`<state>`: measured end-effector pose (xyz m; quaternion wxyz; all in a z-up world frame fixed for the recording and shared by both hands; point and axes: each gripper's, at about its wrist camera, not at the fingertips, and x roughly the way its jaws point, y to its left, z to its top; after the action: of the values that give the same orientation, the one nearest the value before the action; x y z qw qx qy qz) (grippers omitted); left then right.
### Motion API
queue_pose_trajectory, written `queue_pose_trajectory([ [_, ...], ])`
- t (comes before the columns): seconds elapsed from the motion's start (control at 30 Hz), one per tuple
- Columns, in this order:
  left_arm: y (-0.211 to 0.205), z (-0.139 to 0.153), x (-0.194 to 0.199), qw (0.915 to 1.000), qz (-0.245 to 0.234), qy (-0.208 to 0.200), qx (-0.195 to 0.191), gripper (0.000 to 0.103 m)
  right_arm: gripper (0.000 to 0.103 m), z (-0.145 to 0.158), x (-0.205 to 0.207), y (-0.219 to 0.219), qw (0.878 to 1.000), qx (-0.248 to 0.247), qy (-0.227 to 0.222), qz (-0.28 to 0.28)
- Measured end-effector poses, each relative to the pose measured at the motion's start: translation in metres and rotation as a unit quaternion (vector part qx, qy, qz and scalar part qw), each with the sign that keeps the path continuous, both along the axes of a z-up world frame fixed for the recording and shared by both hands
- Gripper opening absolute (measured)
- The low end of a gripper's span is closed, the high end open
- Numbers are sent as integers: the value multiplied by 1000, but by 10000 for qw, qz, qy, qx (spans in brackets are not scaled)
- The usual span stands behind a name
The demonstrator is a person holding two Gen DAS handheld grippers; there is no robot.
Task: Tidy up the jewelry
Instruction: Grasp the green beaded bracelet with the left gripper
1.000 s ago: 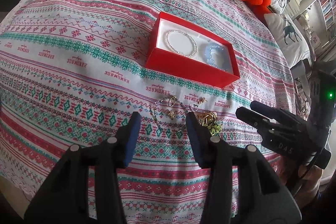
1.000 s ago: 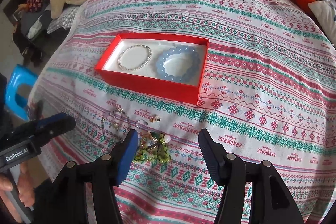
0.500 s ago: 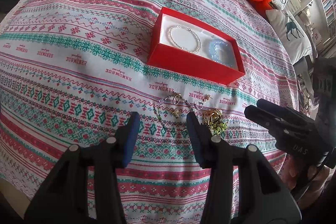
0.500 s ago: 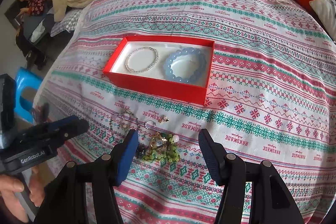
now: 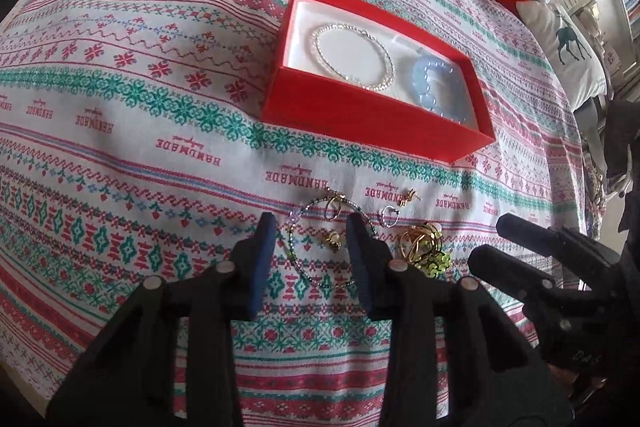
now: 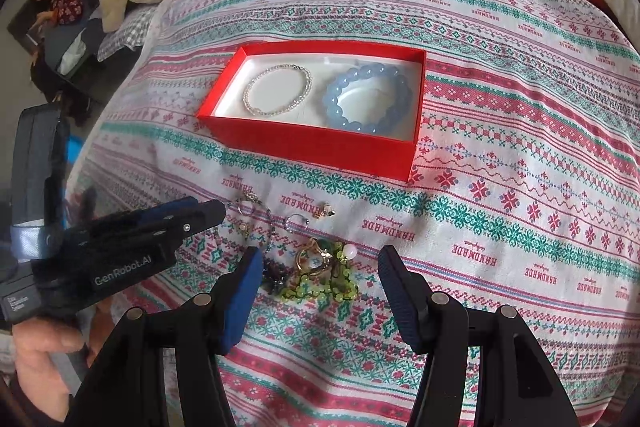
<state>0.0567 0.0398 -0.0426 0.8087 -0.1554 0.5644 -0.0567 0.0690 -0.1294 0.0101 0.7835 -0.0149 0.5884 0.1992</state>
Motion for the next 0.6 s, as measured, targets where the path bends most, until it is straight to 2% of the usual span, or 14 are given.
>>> queue_pose_trajectory([
  [0.03, -3, -3, 1, 9999, -72, 29, 73, 28, 60, -3, 1, -1, 10000, -10, 34, -1],
  [0.17, -6, -13, 5, 9990, -132, 119, 413, 25, 58, -11, 6, -6, 9999, -126, 50, -2],
  [0.3, -9, -16, 8, 9980, -244, 61, 586, 16, 42, -19, 13, -11, 9998, -24, 182, -58],
  [0.37, -11, -16, 9, 9973, -258, 36, 680, 8, 35, -23, 16, -11, 9996, 49, 268, -62],
  [0.43, -10, -17, 10, 9975, -230, 9, 670, 6, 30, -27, 17, -8, 9993, 89, 356, -61],
  [0.6, -9, -12, 10, 9973, -264, -40, 684, 6, 26, -28, 16, 2, 9994, 83, 328, 55],
])
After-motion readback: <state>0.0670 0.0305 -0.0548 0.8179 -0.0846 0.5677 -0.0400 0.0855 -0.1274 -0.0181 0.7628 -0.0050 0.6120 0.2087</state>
